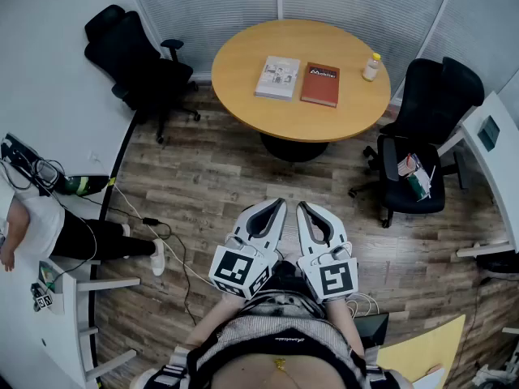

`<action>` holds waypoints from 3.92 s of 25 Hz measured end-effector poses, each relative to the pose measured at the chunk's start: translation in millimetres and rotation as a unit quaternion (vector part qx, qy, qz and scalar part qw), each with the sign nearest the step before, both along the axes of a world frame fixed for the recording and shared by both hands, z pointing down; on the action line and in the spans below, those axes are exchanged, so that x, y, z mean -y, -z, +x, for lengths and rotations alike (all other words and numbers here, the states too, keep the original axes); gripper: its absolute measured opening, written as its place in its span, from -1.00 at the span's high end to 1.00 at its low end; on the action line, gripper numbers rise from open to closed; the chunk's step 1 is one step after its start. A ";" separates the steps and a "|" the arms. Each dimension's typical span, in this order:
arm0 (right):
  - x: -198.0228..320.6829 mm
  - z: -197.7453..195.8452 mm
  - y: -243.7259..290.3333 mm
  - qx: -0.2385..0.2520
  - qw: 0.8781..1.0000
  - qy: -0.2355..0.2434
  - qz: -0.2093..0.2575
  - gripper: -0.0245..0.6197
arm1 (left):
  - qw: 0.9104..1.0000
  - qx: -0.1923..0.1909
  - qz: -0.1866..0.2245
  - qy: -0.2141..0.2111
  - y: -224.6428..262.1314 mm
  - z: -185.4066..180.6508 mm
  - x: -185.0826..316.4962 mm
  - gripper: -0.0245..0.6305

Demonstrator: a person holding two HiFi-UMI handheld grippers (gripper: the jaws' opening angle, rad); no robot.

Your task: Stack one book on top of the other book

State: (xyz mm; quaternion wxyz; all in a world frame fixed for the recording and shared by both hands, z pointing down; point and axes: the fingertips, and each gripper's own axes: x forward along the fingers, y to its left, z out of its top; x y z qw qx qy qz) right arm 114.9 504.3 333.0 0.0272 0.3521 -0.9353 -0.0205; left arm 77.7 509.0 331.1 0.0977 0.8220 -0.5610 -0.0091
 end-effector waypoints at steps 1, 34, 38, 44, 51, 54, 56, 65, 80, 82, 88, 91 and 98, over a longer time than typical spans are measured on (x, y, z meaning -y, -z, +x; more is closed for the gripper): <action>-1.8 -1.2 2.1 0.003 1.000 0.005 0.002 0.85 | 1.000 -0.003 -0.001 0.001 0.2 0.1 0.0 0.87; 104.8 -23.0 3.1 0.014 1.000 -0.011 0.008 0.84 | 0.999 -0.020 -0.015 -0.038 -11.1 -19.7 109.3 0.87; 137.2 -34.6 4.1 0.014 0.999 -0.027 0.011 0.84 | 0.998 -0.027 -0.016 -0.061 -10.7 -29.4 142.6 0.87; 180.2 -56.5 1.1 0.007 0.999 -0.045 0.010 0.84 | 0.996 -0.026 -0.020 -0.086 -13.5 -48.7 186.8 0.87; 216.9 -82.3 -5.4 0.000 0.998 -0.058 0.007 0.84 | 0.994 -0.033 -0.020 -0.106 -17.1 -71.8 222.8 0.87; 229.0 -96.3 -8.0 -0.004 0.998 -0.062 0.009 0.84 | 0.993 -0.033 -0.020 -0.112 -18.9 -85.3 234.0 0.87; 235.6 -103.6 -9.7 -0.005 0.998 -0.066 0.008 0.84 | 0.992 -0.033 -0.021 -0.116 -19.8 -92.4 239.9 0.87; 249.6 -122.2 -17.2 -0.010 0.997 -0.078 -0.009 0.84 | 0.992 -0.030 -0.029 -0.123 -23.5 -114.6 254.9 0.87; 316.3 -123.8 -19.2 -0.006 0.999 -0.052 -0.007 0.84 | 0.994 -0.035 -0.036 -0.097 -31.8 -116.8 322.1 0.87; 332.3 -122.3 -17.8 -0.007 0.999 -0.048 -0.003 0.84 | 0.994 -0.033 -0.036 -0.094 -30.9 -114.0 337.7 0.87; 380.0 -112.2 -10.4 -0.004 0.999 -0.034 0.000 0.84 | 0.995 -0.028 -0.033 -0.091 -25.0 -97.9 385.1 0.87; 402.5 -107.6 -7.6 -0.003 1.000 -0.026 0.004 0.84 | 0.996 -0.027 -0.032 -0.085 -22.3 -91.8 407.2 0.87; 442.7 -91.3 -8.6 0.000 1.000 -0.010 -0.002 0.84 | 0.997 -0.023 -0.034 -0.067 -21.4 -77.9 447.8 0.87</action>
